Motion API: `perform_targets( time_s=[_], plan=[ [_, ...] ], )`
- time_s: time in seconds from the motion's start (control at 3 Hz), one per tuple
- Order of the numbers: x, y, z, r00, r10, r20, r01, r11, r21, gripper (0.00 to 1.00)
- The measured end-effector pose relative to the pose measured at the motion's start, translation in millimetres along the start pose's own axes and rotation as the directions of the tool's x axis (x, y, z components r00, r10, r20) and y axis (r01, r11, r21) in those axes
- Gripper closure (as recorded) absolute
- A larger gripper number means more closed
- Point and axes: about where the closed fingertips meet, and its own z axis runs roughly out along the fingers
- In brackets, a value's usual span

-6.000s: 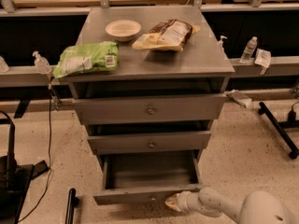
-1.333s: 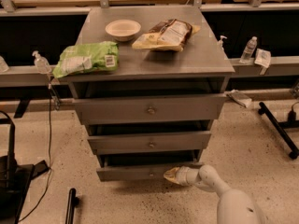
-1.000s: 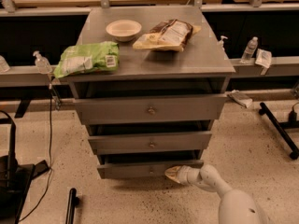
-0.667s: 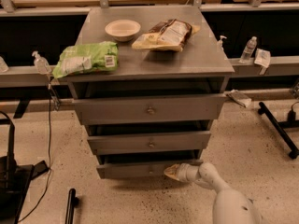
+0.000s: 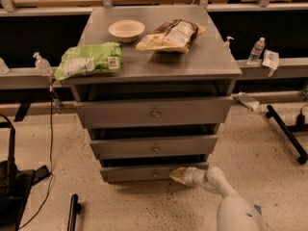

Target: Close bottom drawer

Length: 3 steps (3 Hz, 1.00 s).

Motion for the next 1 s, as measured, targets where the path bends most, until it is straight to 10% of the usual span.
perform_targets(
  time_s=[1.0],
  plan=[
    [0.1,0.3,-0.4,1.000,0.000,0.000,0.000,1.0000,0.000,1.00]
  ],
)
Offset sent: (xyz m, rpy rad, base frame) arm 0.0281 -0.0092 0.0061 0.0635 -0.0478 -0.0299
